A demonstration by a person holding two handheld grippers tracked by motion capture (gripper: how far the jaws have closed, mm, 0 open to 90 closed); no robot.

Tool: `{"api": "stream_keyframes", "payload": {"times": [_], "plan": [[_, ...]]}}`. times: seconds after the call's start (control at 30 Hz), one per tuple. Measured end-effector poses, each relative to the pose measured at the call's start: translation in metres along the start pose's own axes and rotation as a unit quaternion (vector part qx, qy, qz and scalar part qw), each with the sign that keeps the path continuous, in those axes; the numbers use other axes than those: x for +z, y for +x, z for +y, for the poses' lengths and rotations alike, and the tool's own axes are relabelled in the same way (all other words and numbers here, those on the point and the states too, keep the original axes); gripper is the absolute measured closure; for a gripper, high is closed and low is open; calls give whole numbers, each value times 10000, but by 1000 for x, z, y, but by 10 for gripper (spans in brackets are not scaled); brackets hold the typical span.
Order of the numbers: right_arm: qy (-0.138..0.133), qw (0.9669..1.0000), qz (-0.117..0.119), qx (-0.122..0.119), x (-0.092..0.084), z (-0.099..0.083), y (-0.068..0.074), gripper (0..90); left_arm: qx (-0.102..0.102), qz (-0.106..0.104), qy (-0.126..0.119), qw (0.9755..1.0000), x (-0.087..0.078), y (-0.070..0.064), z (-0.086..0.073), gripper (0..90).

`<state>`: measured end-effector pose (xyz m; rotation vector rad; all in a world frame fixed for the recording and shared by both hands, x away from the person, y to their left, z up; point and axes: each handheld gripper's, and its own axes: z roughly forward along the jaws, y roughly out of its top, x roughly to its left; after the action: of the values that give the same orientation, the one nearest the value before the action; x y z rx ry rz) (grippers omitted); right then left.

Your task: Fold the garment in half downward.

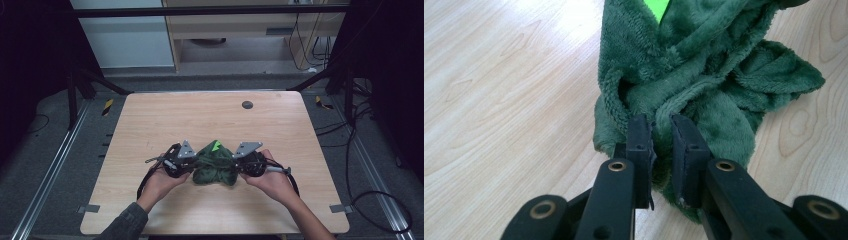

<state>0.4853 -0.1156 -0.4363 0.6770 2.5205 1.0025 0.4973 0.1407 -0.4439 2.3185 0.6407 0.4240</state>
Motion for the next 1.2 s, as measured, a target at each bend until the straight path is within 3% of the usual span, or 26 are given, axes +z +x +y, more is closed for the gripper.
{"api": "stream_keyframes", "payload": {"times": [0.7,1.2], "plan": [[63,9998,122,-124,-1,-9,12,811,41,3,-23,10000,2,-14,-10,740],[133,9997,198,-80,1,-23,20,800,-72,-26,-41,10000,5,-18,-26,722]]}}
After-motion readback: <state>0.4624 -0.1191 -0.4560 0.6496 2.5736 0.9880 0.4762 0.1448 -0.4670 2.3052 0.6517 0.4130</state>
